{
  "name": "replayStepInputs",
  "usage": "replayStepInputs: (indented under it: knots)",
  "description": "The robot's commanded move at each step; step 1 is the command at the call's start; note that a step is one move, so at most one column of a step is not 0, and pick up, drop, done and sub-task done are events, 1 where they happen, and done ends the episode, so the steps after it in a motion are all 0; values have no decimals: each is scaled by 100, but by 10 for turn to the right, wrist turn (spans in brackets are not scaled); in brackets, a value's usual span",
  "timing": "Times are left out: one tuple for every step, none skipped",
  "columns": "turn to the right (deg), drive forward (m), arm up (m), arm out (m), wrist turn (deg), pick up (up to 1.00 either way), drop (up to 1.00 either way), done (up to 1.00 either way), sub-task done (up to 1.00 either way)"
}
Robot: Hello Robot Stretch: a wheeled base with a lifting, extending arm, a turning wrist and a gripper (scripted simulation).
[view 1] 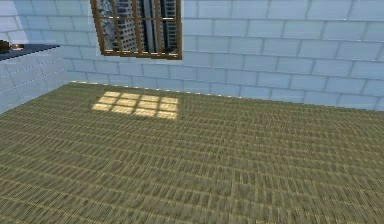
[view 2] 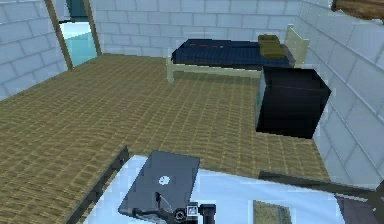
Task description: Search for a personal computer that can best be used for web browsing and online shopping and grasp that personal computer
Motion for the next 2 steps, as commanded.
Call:
replayStepInputs:
  knots:
    - [0,0,0,0,390,0,0,0,0]
    - [0,0,-30,0,0,0,0,0,0]
